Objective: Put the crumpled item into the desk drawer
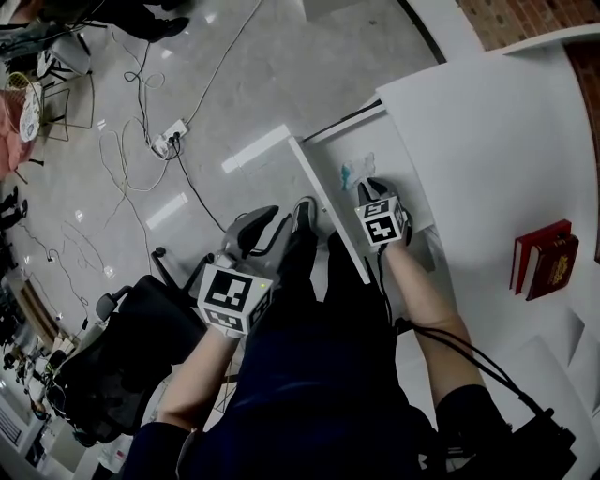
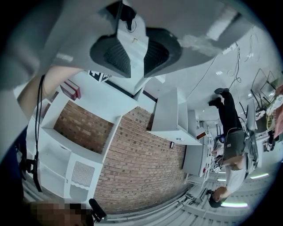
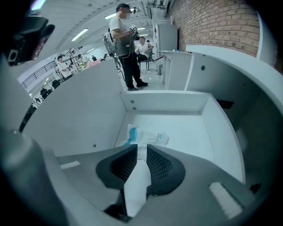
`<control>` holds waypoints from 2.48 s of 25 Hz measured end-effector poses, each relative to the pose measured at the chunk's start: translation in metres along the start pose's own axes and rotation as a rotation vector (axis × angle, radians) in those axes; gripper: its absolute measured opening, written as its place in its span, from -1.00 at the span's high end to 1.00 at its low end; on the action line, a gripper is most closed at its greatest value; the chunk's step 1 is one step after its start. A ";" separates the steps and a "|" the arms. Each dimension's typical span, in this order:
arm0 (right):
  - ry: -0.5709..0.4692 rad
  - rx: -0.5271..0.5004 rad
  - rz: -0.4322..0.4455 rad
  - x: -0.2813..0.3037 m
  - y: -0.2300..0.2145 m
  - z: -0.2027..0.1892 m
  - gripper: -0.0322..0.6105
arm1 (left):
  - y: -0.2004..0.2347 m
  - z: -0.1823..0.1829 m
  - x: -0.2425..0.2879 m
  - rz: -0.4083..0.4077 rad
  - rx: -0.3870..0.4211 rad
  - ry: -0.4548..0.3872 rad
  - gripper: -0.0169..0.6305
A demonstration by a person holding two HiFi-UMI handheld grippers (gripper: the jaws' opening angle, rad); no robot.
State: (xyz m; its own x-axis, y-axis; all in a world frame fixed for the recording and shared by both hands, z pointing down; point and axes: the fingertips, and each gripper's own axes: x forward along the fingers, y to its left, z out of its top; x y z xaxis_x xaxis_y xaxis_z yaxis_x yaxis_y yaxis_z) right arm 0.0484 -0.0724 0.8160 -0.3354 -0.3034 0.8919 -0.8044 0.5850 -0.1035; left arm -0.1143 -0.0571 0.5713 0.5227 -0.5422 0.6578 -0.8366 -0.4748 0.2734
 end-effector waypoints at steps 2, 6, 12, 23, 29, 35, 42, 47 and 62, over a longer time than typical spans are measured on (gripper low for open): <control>-0.006 0.001 -0.002 -0.004 0.000 0.000 0.69 | -0.003 0.004 0.002 -0.008 0.012 -0.005 0.63; -0.015 0.009 -0.009 -0.017 0.000 0.000 0.69 | -0.011 0.013 0.002 -0.023 0.030 -0.013 0.63; -0.066 0.032 -0.033 -0.044 -0.003 0.008 0.71 | -0.023 0.028 0.004 -0.054 0.067 -0.046 0.63; -0.342 0.200 -0.114 -0.171 -0.022 0.047 0.79 | -0.056 0.052 -0.013 -0.116 0.092 -0.120 0.63; -0.573 0.270 -0.194 -0.287 -0.036 0.085 0.86 | -0.073 0.102 -0.034 -0.133 0.077 -0.243 0.63; -0.772 0.294 -0.243 -0.393 -0.030 0.114 0.89 | -0.098 0.146 -0.065 -0.129 0.231 -0.363 0.64; -0.958 0.184 -0.363 -0.491 -0.009 0.140 0.87 | -0.132 0.204 -0.107 -0.188 0.314 -0.508 0.94; -1.048 0.081 -0.462 -0.539 0.009 0.145 0.89 | -0.154 0.231 -0.136 -0.227 0.366 -0.603 0.94; -1.143 0.087 -0.544 -0.568 0.018 0.143 0.89 | -0.161 0.238 -0.144 -0.240 0.357 -0.657 0.94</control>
State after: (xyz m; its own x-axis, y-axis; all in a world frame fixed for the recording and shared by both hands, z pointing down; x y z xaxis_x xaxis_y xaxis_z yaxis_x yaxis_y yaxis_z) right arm 0.1547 0.0030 0.2451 -0.1479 -0.9875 -0.0548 -0.9858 0.1428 0.0880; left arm -0.0161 -0.0673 0.2656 0.7656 -0.6427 0.0287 -0.6434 -0.7645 0.0406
